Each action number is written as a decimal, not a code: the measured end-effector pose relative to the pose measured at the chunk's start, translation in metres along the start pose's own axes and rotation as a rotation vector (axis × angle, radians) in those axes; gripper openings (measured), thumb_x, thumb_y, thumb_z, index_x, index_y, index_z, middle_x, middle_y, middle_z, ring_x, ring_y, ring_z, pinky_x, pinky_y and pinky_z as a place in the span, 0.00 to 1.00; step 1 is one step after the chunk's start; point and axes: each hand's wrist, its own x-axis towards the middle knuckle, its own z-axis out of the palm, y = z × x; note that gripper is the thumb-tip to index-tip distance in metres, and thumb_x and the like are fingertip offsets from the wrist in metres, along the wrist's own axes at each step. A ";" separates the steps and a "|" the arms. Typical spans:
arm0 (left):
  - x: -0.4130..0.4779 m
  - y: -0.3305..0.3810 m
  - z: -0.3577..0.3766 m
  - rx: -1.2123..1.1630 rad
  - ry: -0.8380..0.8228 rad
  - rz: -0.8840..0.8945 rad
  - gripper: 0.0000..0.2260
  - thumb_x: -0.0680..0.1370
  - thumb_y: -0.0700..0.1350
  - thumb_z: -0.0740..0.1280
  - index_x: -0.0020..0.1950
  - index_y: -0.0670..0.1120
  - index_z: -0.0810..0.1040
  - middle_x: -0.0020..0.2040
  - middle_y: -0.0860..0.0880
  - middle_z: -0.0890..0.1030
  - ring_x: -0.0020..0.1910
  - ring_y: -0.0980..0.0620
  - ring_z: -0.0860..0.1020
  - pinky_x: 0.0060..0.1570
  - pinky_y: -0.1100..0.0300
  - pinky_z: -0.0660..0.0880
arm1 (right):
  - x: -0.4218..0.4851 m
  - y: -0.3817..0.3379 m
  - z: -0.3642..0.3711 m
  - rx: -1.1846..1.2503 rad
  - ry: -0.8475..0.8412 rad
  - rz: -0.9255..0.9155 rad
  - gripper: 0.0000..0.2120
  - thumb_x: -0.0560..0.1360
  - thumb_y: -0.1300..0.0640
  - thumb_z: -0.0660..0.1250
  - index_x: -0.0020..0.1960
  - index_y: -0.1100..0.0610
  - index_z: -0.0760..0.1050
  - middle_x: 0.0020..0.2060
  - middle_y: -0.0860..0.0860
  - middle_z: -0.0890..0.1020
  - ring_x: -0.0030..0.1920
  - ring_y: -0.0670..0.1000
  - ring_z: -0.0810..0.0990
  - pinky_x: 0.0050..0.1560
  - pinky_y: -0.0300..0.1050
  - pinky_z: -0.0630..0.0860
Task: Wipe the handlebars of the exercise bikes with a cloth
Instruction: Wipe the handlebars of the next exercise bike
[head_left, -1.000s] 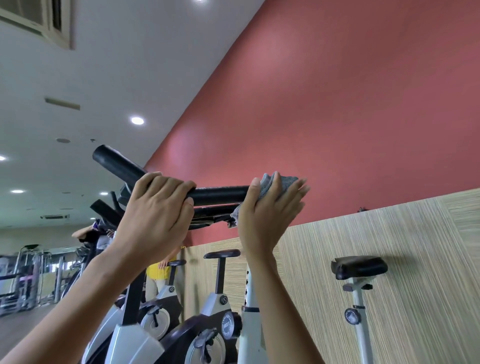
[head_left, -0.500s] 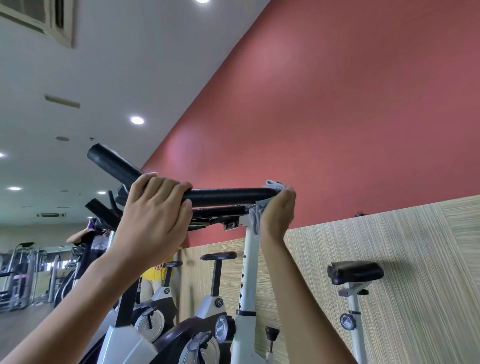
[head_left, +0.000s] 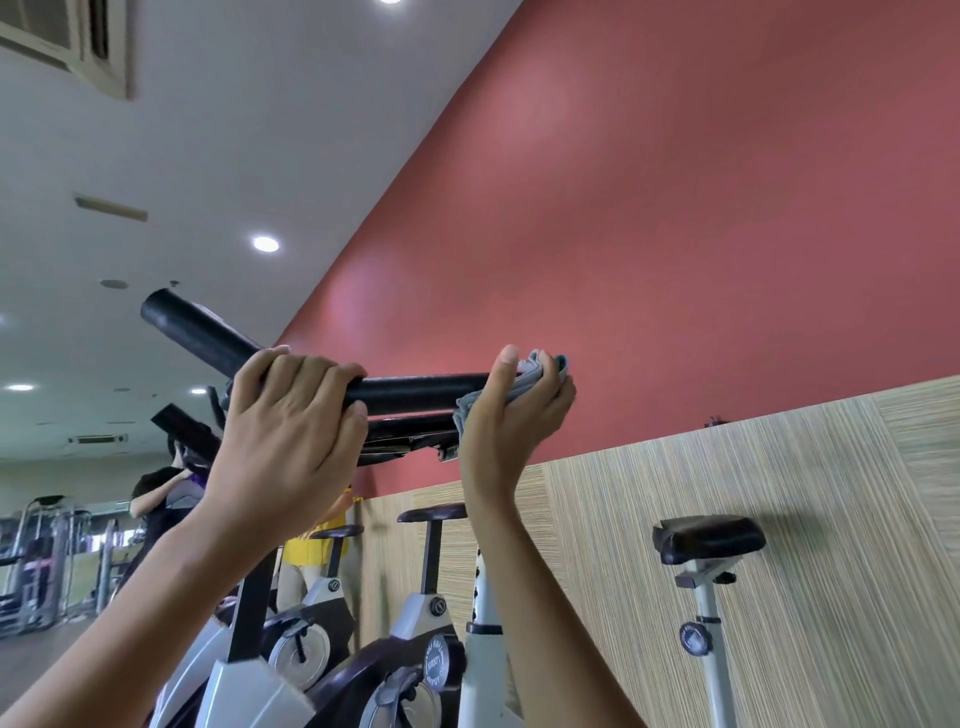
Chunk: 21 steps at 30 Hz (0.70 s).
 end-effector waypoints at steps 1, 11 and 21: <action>0.001 0.000 0.000 0.009 -0.011 0.000 0.18 0.80 0.48 0.52 0.56 0.40 0.78 0.45 0.46 0.78 0.47 0.43 0.75 0.62 0.47 0.63 | 0.000 0.000 -0.003 0.011 0.008 -0.053 0.29 0.76 0.35 0.53 0.67 0.54 0.69 0.70 0.52 0.67 0.73 0.54 0.61 0.71 0.59 0.64; 0.002 0.004 0.004 -0.009 -0.034 -0.030 0.17 0.78 0.48 0.54 0.55 0.41 0.78 0.44 0.46 0.77 0.47 0.43 0.73 0.60 0.48 0.61 | 0.030 0.034 -0.019 0.164 -0.057 -0.298 0.16 0.80 0.50 0.54 0.52 0.60 0.74 0.49 0.53 0.81 0.58 0.55 0.78 0.56 0.61 0.74; 0.009 0.014 0.009 0.057 -0.030 -0.119 0.18 0.79 0.50 0.51 0.53 0.44 0.78 0.43 0.47 0.77 0.46 0.42 0.74 0.57 0.47 0.61 | 0.056 0.068 -0.016 0.406 -0.144 -0.276 0.35 0.76 0.31 0.56 0.50 0.65 0.75 0.46 0.55 0.83 0.47 0.49 0.82 0.48 0.45 0.78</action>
